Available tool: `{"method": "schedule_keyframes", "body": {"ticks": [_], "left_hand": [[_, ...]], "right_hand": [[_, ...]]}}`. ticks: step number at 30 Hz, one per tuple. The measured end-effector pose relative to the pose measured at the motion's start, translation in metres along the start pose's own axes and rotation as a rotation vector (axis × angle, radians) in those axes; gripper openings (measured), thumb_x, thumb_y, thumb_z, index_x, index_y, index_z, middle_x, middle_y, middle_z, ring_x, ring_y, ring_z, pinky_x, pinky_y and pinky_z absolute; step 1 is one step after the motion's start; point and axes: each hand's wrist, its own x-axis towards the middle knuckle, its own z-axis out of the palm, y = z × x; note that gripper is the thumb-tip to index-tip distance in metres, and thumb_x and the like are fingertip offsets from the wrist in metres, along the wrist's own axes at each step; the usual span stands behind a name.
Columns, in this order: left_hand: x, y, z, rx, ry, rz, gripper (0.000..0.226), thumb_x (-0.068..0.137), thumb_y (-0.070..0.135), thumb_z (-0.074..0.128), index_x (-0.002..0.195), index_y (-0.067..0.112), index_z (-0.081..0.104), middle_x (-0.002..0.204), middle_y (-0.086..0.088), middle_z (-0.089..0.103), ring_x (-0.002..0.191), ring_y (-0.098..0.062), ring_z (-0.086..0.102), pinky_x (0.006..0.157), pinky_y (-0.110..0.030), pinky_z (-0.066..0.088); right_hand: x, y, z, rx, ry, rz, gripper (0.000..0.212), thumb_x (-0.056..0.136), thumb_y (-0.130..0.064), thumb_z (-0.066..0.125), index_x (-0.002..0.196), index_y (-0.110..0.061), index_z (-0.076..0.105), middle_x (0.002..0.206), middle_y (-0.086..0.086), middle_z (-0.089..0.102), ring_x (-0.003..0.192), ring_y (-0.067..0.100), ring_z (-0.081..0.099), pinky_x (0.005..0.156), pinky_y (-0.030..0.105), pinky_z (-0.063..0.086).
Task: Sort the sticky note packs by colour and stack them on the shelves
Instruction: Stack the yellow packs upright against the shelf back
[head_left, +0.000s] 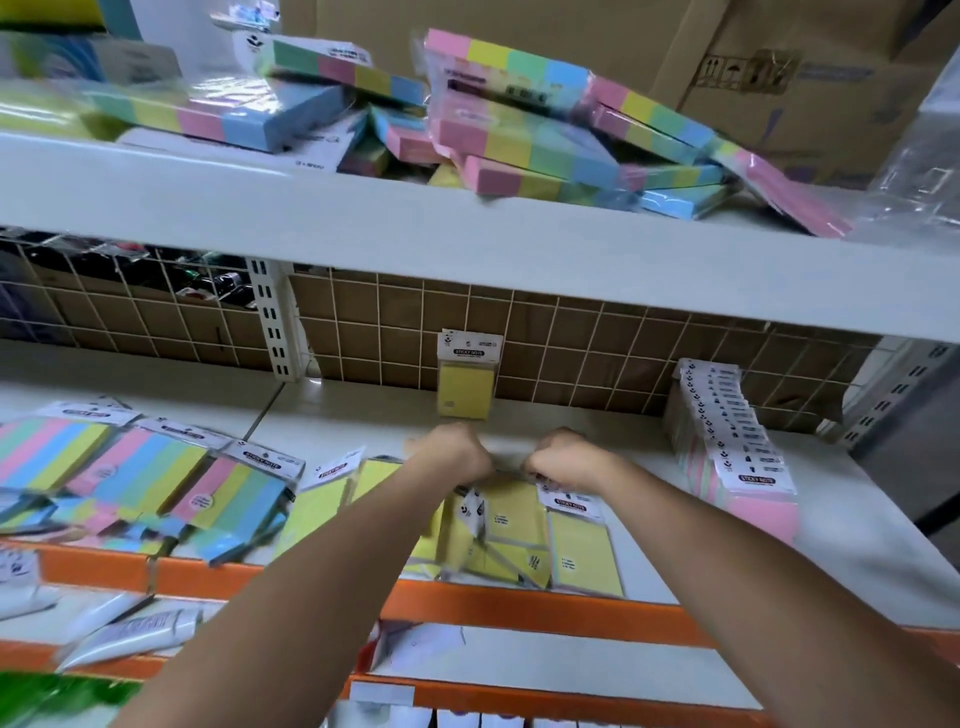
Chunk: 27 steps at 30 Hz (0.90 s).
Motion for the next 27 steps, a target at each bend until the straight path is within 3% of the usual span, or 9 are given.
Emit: {"method": "schedule_keyframes", "body": {"ticks": [3,5,7,10,12,15,19,23,27], "left_hand": [[-0.007,0.002,0.009,0.009,0.001,-0.011,0.034,0.084,0.043,0.055,0.107,0.018,0.058,0.103,-0.002,0.067,0.11,-0.024,0.055,0.1,-0.043,0.025],[-0.009,0.005,0.014,-0.024,-0.001,-0.025,0.023,0.085,0.037,0.052,0.096,0.017,0.056,0.088,-0.001,0.064,0.106,-0.025,0.055,0.1,-0.046,0.023],[-0.009,0.009,0.018,-0.063,0.038,-0.041,0.014,0.085,0.029,0.047,0.085,0.016,0.052,0.08,-0.001,0.061,0.101,-0.026,0.056,0.1,-0.048,0.021],[-0.008,0.013,0.023,-0.156,0.079,-0.059,0.013,0.086,0.021,0.044,0.092,0.014,0.054,0.074,0.0,0.057,0.088,-0.024,0.055,0.108,-0.049,0.018],[-0.01,0.016,0.022,-0.245,0.109,-0.054,0.015,0.086,0.017,0.046,0.095,0.016,0.058,0.077,0.0,0.058,0.084,-0.023,0.051,0.11,-0.045,0.022],[-0.011,0.015,0.019,-0.337,0.154,-0.037,0.014,0.087,0.013,0.046,0.087,0.019,0.058,0.086,-0.004,0.059,0.092,-0.026,0.055,0.101,-0.039,0.034],[-0.006,0.006,0.015,-0.538,0.142,-0.032,0.014,0.086,0.012,0.048,0.086,0.024,0.056,0.094,-0.008,0.063,0.094,-0.031,0.057,0.091,-0.038,0.045],[0.002,-0.005,0.003,-0.739,0.147,-0.051,0.015,0.088,0.008,0.049,0.094,0.017,0.06,0.089,-0.006,0.06,0.081,-0.027,0.057,0.064,-0.027,0.044],[0.007,-0.015,-0.004,-0.917,0.154,-0.061,0.015,0.088,0.004,0.05,0.093,0.013,0.061,0.078,-0.005,0.06,0.074,-0.024,0.056,0.061,-0.025,0.042]], "right_hand": [[-0.01,0.007,0.006,0.12,-0.026,0.022,0.017,0.082,-0.014,0.057,0.067,-0.011,0.049,0.056,0.007,0.048,0.047,0.019,0.045,0.047,0.023,0.038],[-0.014,0.012,0.013,0.137,0.017,0.014,0.016,0.081,-0.015,0.057,0.068,-0.013,0.049,0.057,0.006,0.049,0.047,0.019,0.045,0.048,0.022,0.038],[-0.018,0.016,0.018,0.122,0.069,-0.015,0.01,0.079,-0.017,0.058,0.07,-0.014,0.056,0.062,0.007,0.057,0.055,0.021,0.052,0.056,0.025,0.04],[-0.018,0.02,0.021,0.137,0.101,-0.026,0.011,0.079,-0.018,0.057,0.086,-0.013,0.063,0.081,0.009,0.067,0.073,0.023,0.06,0.061,0.024,0.042],[-0.017,0.02,0.02,0.138,0.104,-0.029,0.009,0.08,-0.018,0.055,0.086,-0.015,0.061,0.081,0.007,0.065,0.077,0.023,0.059,0.061,0.024,0.042],[-0.016,0.017,0.017,0.121,0.119,-0.028,0.004,0.082,-0.021,0.055,0.082,-0.018,0.058,0.08,0.003,0.059,0.079,0.022,0.056,0.057,0.023,0.036],[-0.014,0.01,0.015,0.166,0.142,-0.036,0.013,0.079,-0.03,0.059,0.082,-0.017,0.061,0.076,0.001,0.058,0.074,0.02,0.056,0.054,0.022,0.036],[-0.008,0.003,0.014,0.27,0.109,-0.043,0.036,0.082,-0.04,0.061,0.11,-0.018,0.062,0.102,0.004,0.064,0.093,0.02,0.059,0.069,0.026,0.043],[-0.006,-0.004,0.014,0.386,0.083,-0.04,0.04,0.086,-0.039,0.064,0.117,-0.015,0.058,0.109,0.005,0.059,0.099,0.021,0.055,0.081,0.029,0.043]]}}
